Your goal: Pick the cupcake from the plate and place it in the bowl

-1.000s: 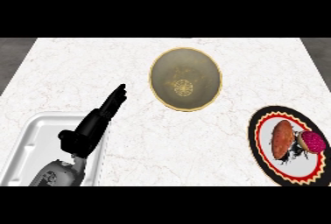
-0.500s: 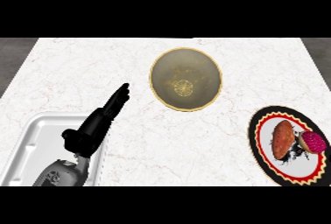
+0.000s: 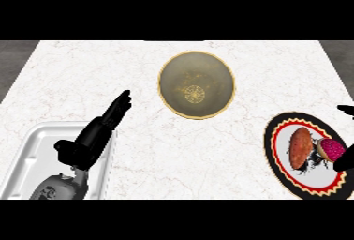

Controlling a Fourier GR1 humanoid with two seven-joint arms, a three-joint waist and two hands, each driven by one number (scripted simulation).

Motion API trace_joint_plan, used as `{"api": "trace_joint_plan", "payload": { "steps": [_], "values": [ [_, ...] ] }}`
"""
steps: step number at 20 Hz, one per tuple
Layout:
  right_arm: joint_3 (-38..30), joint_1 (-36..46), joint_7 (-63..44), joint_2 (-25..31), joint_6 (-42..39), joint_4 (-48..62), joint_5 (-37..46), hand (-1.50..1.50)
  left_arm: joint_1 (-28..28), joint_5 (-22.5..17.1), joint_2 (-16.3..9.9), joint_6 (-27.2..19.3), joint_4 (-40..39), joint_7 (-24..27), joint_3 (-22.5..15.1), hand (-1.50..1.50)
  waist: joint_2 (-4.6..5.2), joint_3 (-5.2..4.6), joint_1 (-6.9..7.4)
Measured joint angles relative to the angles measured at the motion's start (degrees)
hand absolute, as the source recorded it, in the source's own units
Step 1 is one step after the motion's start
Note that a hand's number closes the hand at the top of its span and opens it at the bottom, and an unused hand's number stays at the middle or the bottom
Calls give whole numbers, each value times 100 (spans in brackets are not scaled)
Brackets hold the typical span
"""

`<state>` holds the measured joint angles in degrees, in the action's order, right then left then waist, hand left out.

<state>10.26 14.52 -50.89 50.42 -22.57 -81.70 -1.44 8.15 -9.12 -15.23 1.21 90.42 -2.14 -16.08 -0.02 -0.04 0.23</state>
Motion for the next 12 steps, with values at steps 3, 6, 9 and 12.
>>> {"api": "trace_joint_plan", "payload": {
  "steps": [3, 6, 9, 12],
  "values": [
    [-3, 3, 97, -235, 33, 82, 445, -150, 96, 89, 114, 75, -193, 33, 88, 0, 3, 4, -10],
    [-89, -164, 67, -380, 154, -148, 793, -150, -51, 133, 117, 171, -79, 35, 160, 0, -2, 3, -21],
    [-91, -261, 115, -586, 314, -261, 1232, -150, -90, 235, 214, 160, 34, -56, 165, 0, -2, 4, -20],
    [-199, -453, 231, -666, 361, -372, 1597, -150, -108, 270, 246, 261, 84, -105, 253, 0, -3, 4, -26]
  ]
}}
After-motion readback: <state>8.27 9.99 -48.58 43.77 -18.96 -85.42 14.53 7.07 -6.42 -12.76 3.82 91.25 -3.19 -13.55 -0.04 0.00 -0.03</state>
